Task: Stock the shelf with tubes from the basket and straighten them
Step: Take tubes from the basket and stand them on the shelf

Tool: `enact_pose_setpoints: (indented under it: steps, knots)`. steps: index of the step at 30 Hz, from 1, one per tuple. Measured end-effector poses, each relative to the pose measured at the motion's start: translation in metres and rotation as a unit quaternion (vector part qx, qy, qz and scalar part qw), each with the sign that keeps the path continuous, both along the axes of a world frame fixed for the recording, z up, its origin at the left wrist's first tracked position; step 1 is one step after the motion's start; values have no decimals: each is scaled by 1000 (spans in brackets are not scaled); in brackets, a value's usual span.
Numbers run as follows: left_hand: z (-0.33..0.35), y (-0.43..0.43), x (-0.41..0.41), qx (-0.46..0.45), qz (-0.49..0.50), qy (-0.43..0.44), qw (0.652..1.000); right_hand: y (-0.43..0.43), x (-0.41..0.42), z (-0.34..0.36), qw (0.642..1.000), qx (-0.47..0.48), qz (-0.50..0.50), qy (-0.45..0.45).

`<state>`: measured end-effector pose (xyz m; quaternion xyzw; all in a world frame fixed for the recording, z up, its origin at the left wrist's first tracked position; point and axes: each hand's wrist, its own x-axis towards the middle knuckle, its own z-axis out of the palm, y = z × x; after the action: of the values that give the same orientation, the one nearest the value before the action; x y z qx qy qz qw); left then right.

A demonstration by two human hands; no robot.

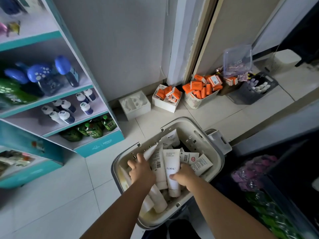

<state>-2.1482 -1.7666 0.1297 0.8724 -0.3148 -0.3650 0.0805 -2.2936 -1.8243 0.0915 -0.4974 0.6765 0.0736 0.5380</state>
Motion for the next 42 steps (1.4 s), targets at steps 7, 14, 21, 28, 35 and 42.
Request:
enact_pose_setpoints:
  steps: [7, 14, 21, 28, 35, 42]
  knots:
    - [8, 10, 9, -72, 19, 176, 982, -11, -29, 22, 996, -13, -21, -83]
    - [31, -1, 14, -192, -11, 277, 941, -7, -50, 44, 983, -30, -71, -166]
    - [81, -37, 10, -270, -96, 344, 894, -7, -79, 80, 963, -102, -104, -225]
    - [157, -71, -28, -342, -156, 418, 827, -15, -117, 157, 920, -232, -166, -268]
    - [211, -94, -98, -375, -226, 447, 780, 5, -188, 240, 884, -336, -192, -262]
    - [271, -97, -194, -398, -307, 483, 717, 44, -265, 303, 852, -419, -220, -224]
